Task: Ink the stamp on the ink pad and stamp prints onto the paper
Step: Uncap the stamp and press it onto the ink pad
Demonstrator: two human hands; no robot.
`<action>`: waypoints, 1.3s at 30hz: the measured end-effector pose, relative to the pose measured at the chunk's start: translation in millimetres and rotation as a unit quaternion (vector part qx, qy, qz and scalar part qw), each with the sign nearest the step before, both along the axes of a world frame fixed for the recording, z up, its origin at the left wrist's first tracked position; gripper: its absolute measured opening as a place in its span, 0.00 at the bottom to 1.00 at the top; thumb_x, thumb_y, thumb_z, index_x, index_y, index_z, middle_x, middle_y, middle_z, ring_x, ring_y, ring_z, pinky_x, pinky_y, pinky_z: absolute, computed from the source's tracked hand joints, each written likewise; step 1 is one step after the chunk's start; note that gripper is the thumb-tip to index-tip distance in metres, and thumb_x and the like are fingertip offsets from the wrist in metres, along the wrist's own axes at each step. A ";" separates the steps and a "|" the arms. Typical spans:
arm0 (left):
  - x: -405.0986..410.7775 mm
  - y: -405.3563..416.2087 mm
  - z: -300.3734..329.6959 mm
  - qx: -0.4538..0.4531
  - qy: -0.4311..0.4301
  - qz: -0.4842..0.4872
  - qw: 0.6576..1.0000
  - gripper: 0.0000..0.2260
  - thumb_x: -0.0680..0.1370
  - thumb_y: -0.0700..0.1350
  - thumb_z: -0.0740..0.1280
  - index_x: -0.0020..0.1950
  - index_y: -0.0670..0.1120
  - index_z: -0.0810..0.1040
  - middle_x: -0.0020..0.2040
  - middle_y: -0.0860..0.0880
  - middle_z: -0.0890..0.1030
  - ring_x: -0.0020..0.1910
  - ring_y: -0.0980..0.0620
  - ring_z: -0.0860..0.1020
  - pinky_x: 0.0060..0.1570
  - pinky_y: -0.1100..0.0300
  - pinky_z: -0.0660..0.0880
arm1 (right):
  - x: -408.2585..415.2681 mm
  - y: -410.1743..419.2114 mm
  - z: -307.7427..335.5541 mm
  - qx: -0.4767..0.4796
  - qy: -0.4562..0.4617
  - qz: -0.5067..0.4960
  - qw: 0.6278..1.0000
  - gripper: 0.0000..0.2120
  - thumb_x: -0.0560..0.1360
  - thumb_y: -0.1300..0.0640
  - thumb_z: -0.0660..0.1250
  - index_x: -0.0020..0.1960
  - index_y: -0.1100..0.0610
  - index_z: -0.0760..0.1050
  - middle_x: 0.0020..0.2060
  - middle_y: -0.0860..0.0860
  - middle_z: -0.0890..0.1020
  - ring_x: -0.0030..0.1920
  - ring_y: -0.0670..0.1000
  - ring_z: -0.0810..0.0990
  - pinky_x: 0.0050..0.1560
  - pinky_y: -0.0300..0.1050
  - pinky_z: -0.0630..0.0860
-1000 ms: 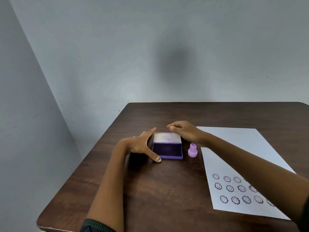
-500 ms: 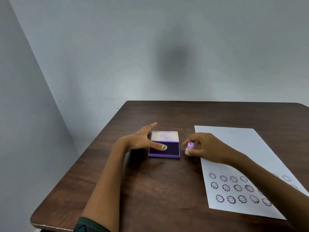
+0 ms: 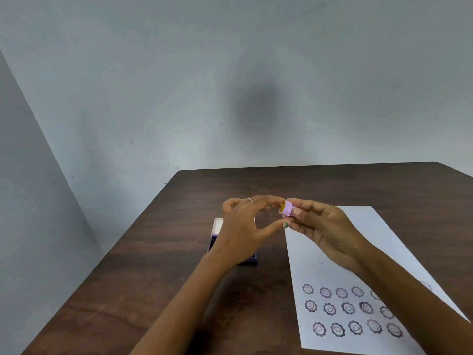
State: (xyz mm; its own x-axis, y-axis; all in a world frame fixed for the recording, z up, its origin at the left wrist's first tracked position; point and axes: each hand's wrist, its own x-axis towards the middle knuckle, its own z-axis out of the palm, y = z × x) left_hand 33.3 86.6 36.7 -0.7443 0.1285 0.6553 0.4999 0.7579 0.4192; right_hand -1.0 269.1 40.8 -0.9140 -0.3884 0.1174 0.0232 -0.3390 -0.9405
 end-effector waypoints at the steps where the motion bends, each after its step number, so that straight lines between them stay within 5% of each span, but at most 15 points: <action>1: 0.4 2.4 0.8 0.005 0.011 0.003 1.000 0.15 0.74 0.57 0.68 0.59 0.57 0.77 0.55 0.61 0.81 0.53 0.62 0.77 0.59 0.58 0.59 | -0.7 0.1 1.1 -0.017 -0.008 0.009 1.000 0.16 0.67 0.61 0.69 0.54 0.60 0.79 0.46 0.56 0.86 0.45 0.53 0.85 0.41 0.37 0.81; 5: 2.2 4.6 2.0 0.038 -0.007 -0.005 0.999 0.18 0.75 0.52 0.69 0.64 0.61 0.71 0.54 0.64 0.78 0.50 0.68 0.76 0.61 0.62 0.58 | 0.6 0.7 0.6 -0.006 -0.009 0.027 1.000 0.14 0.67 0.59 0.69 0.52 0.59 0.80 0.44 0.55 0.87 0.43 0.51 0.85 0.40 0.37 0.80; 9: 2.0 8.0 1.9 0.052 -0.017 0.007 0.998 0.13 0.75 0.50 0.69 0.59 0.54 0.80 0.52 0.57 0.83 0.48 0.60 0.80 0.60 0.48 0.67 | 3.1 -0.7 -0.1 0.010 -0.001 0.017 1.000 0.12 0.70 0.60 0.67 0.52 0.60 0.80 0.42 0.55 0.86 0.40 0.50 0.85 0.39 0.37 0.81; 17: 6.6 11.2 6.8 0.069 -0.012 0.032 0.997 0.07 0.76 0.52 0.67 0.53 0.59 0.77 0.46 0.71 0.74 0.52 0.70 0.71 0.68 0.57 0.52 | 8.2 -5.0 2.7 0.046 0.101 -0.072 0.991 0.12 0.69 0.62 0.70 0.53 0.59 0.80 0.45 0.57 0.85 0.41 0.53 0.85 0.45 0.41 0.82; 22: 7.2 12.4 9.0 0.145 -0.042 -0.001 0.989 0.06 0.75 0.55 0.65 0.50 0.61 0.78 0.45 0.65 0.80 0.51 0.61 0.76 0.66 0.42 0.64 | 11.2 -6.5 6.0 0.121 0.189 -0.144 0.964 0.14 0.68 0.64 0.72 0.52 0.55 0.80 0.46 0.48 0.84 0.44 0.41 0.83 0.43 0.30 0.78; 25: 4.8 12.7 6.6 0.165 -0.039 0.019 0.985 0.06 0.74 0.58 0.65 0.49 0.62 0.78 0.44 0.64 0.80 0.51 0.60 0.77 0.65 0.43 0.65 | 11.8 -5.9 5.1 0.111 0.206 -0.199 0.952 0.12 0.68 0.61 0.73 0.49 0.51 0.79 0.43 0.44 0.83 0.43 0.37 0.83 0.41 0.27 0.77; 29: 1.9 6.0 -3.2 0.025 -0.025 0.080 0.996 0.07 0.75 0.59 0.65 0.50 0.61 0.78 0.43 0.67 0.78 0.50 0.65 0.73 0.61 0.61 0.51 | 6.2 -2.4 1.5 0.113 0.181 -0.290 0.933 0.10 0.68 0.60 0.73 0.47 0.50 0.78 0.42 0.46 0.83 0.44 0.45 0.83 0.44 0.34 0.80; 34: -2.2 3.5 -17.0 -0.152 -0.080 0.078 0.982 0.11 0.75 0.62 0.62 0.53 0.60 0.78 0.54 0.62 0.80 0.59 0.60 0.69 0.65 0.57 0.43 | 0.8 0.6 -1.7 0.109 0.137 -0.315 0.933 0.09 0.68 0.58 0.74 0.46 0.50 0.78 0.41 0.46 0.82 0.43 0.45 0.82 0.42 0.34 0.78; 39: -4.9 -12.6 -9.0 -0.154 -0.159 0.064 0.973 0.23 0.71 0.68 0.63 0.64 0.63 0.71 0.60 0.65 0.74 0.64 0.58 0.66 0.62 0.57 0.48 | 0.8 -1.5 -2.8 0.126 0.142 -0.302 0.934 0.09 0.67 0.56 0.75 0.42 0.46 0.77 0.38 0.41 0.81 0.40 0.44 0.81 0.35 0.28 0.76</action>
